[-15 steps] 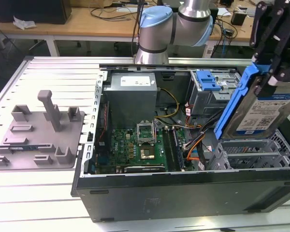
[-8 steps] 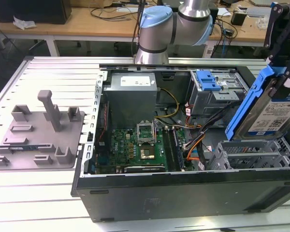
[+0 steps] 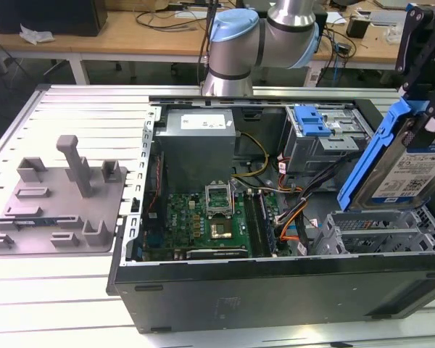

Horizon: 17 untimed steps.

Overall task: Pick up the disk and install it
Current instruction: 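Insert the disk into the insertion slot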

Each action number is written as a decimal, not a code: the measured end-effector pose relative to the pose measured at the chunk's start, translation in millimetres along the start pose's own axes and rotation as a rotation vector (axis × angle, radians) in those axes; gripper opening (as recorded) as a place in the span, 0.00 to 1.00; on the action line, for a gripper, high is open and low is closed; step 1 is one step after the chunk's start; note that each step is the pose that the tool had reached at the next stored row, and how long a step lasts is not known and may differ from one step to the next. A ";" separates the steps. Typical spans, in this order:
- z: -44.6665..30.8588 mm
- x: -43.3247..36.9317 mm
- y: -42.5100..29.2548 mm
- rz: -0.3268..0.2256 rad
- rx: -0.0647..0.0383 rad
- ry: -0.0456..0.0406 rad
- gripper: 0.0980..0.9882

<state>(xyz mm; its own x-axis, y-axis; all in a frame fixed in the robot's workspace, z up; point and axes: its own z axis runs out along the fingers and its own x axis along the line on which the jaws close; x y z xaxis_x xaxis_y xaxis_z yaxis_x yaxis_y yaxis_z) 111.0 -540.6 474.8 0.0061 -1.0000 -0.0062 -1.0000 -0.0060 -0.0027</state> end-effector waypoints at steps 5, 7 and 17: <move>1.4 0.5 0.7 0.002 0.000 0.0002 0.30; 2.0 0.6 0.8 0.003 0.000 0.0001 0.30; 7.2 5.2 0.8 0.006 0.000 0.0004 0.30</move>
<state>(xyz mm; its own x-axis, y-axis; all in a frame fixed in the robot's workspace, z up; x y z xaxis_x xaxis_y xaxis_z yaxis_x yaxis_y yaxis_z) 110.2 -545.7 467.5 0.0000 -1.0000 -0.0058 -1.0000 0.0000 -0.0027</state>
